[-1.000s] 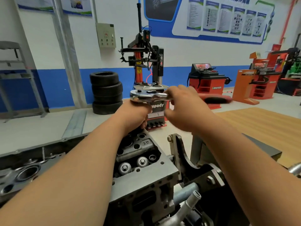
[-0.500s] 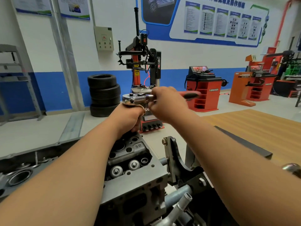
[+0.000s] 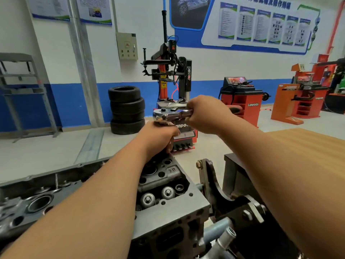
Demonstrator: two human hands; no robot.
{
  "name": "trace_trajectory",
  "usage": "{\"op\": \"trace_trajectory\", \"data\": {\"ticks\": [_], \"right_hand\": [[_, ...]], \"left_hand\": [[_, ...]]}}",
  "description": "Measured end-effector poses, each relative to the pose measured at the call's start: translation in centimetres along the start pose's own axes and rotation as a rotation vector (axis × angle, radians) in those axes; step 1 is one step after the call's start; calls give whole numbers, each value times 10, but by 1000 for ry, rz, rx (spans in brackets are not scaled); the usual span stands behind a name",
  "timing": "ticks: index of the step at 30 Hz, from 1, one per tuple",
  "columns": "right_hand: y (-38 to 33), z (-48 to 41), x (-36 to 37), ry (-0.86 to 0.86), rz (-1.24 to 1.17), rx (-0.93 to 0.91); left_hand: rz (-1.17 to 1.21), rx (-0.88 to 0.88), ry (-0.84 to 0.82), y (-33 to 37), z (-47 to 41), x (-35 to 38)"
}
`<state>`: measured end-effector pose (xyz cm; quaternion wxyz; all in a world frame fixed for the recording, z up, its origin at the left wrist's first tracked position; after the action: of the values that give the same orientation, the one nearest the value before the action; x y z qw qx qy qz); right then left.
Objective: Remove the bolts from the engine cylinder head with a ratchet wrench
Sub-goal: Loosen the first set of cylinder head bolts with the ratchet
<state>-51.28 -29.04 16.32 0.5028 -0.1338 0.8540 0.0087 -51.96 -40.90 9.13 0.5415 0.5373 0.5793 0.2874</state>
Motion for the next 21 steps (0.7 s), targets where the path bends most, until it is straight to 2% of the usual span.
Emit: {"op": "trace_trajectory", "data": {"ticks": [3, 6, 8, 10, 11, 14, 15, 17, 19, 21], "right_hand": [[-22, -32, 20, -64, -143, -109], [-25, -33, 24, 43, -301, -104], [-11, -16, 12, 145, -236, -1], [-2, 23, -7, 190, -53, 87], [-4, 47, -15, 196, 49, 85], [-48, 110, -28, 186, 314, -87], [-62, 119, -28, 165, 324, -120], [-72, 121, -28, 122, 259, -74], [-62, 114, -28, 135, 206, 5], [-41, 101, -26, 210, 188, 27]], "left_hand": [[61, -27, -12, -3, -1, -3], [92, -64, -19, -5, 1, -2], [80, -56, -11, -3, 0, 0], [73, -45, -4, 0, 0, 4], [74, -44, 0, 1, 1, 6], [19, -21, 25, 7, 7, 6], [-45, -4, 36, 9, 7, 5], [-162, 28, 64, 15, 9, 2], [-149, 17, 58, 14, 8, 3], [-38, -24, 28, 6, 5, 4]]}}
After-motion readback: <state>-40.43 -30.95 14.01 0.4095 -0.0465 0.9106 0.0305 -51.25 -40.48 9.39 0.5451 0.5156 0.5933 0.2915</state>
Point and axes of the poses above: each hand's wrist, its own z-axis away from the middle knuckle, its own x-axis out of the palm, y = z × x, the point moved 9 cm from there along -z, towards the middle knuckle, and after that the axes turned 2 degrees about -y, right-handed, at the moved point
